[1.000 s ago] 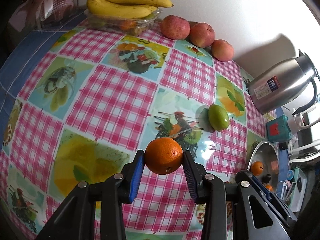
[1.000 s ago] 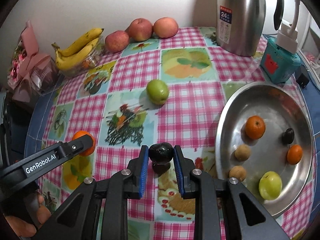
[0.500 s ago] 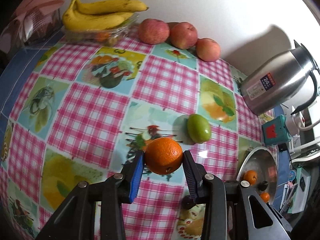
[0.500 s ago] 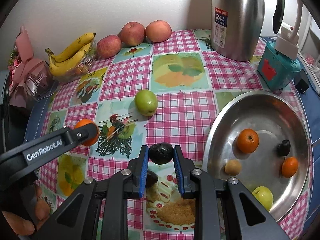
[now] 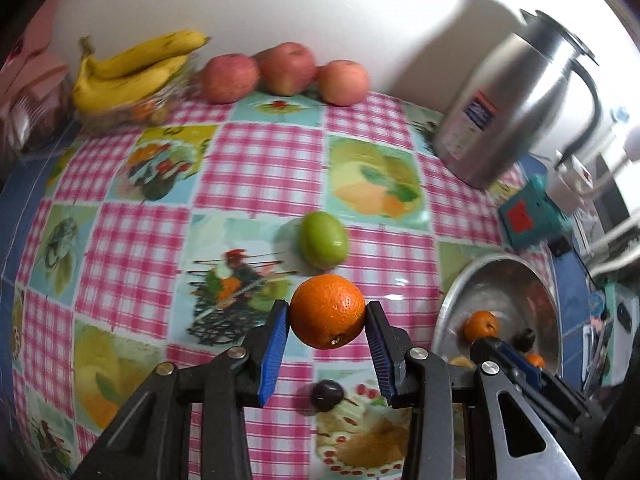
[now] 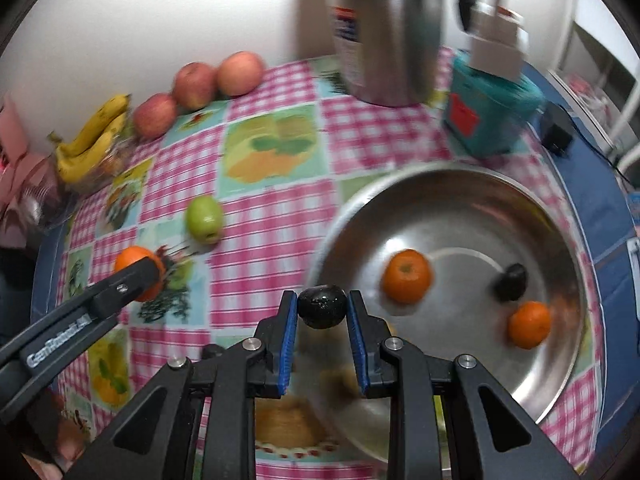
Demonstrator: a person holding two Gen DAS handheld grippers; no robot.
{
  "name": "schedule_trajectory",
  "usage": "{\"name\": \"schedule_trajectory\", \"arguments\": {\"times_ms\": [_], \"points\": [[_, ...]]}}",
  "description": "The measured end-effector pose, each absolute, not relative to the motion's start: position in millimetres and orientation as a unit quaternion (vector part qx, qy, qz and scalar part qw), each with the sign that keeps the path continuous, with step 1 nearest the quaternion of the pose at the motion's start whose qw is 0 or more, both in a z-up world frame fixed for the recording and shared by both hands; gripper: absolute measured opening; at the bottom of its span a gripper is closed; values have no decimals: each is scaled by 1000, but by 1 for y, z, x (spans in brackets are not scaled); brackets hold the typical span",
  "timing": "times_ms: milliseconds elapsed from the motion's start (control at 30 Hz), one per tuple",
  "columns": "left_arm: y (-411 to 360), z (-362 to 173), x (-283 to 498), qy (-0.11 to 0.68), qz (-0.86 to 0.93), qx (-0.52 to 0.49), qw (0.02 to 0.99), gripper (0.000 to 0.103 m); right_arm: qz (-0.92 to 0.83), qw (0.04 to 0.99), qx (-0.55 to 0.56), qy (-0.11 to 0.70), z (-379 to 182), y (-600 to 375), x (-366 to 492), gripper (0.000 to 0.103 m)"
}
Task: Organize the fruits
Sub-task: 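Carry the plum with the right tool over the bowl while the left carries the orange, then open the right gripper to drop the plum in the bowl while the left releases the orange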
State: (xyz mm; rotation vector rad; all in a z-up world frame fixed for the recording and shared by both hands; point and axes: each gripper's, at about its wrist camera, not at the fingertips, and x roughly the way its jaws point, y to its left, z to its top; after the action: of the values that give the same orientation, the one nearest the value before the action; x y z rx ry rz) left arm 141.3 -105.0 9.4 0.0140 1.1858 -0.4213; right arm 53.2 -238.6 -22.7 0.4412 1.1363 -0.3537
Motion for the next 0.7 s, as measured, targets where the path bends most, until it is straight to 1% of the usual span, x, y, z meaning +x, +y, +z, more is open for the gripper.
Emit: {"name": "schedule_trajectory", "arguments": {"times_ms": [233,367,700], "points": [[-143,11,121,556,-242,31,794,41,-202,793,243,521,-22,-278,30,26],[-169,14,105,544,-274,55,791,41,-216,786,261,517,-22,-296,18,26],[-202,4,90,523,-308,95,789,41,-224,792,277,496,-10,-312,3,26]]}}
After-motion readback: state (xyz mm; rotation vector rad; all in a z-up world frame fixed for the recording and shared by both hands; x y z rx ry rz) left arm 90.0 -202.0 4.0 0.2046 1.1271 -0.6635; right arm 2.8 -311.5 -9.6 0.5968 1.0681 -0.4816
